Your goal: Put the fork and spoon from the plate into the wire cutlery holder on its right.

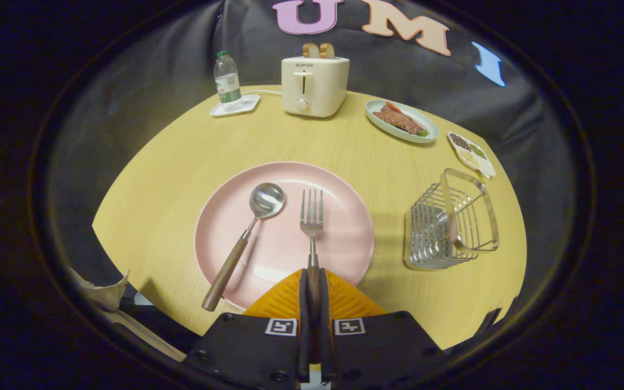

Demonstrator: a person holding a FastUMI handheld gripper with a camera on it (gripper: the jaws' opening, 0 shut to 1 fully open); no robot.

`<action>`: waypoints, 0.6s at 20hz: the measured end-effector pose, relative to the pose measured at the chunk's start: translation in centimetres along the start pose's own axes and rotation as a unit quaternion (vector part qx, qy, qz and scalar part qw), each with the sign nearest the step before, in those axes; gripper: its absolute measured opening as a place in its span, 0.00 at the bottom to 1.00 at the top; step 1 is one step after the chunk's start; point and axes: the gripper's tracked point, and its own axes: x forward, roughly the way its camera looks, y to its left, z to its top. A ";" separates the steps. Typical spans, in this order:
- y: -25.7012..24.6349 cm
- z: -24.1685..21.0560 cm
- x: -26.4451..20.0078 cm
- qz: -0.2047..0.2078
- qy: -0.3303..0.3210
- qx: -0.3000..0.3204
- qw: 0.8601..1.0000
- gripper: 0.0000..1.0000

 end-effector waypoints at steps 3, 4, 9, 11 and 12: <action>-1.4 1.5 -1.7 0.006 -0.002 -0.009 1.000 0.11; -2.1 1.9 -2.2 0.006 -0.002 -0.013 1.000 0.11; -5.3 3.9 -4.5 0.004 -0.009 -0.012 1.000 0.11; -6.9 4.2 -4.9 0.001 -0.004 -0.014 1.000 0.11; -7.7 4.3 -5.1 -0.002 -0.002 -0.017 1.000 0.11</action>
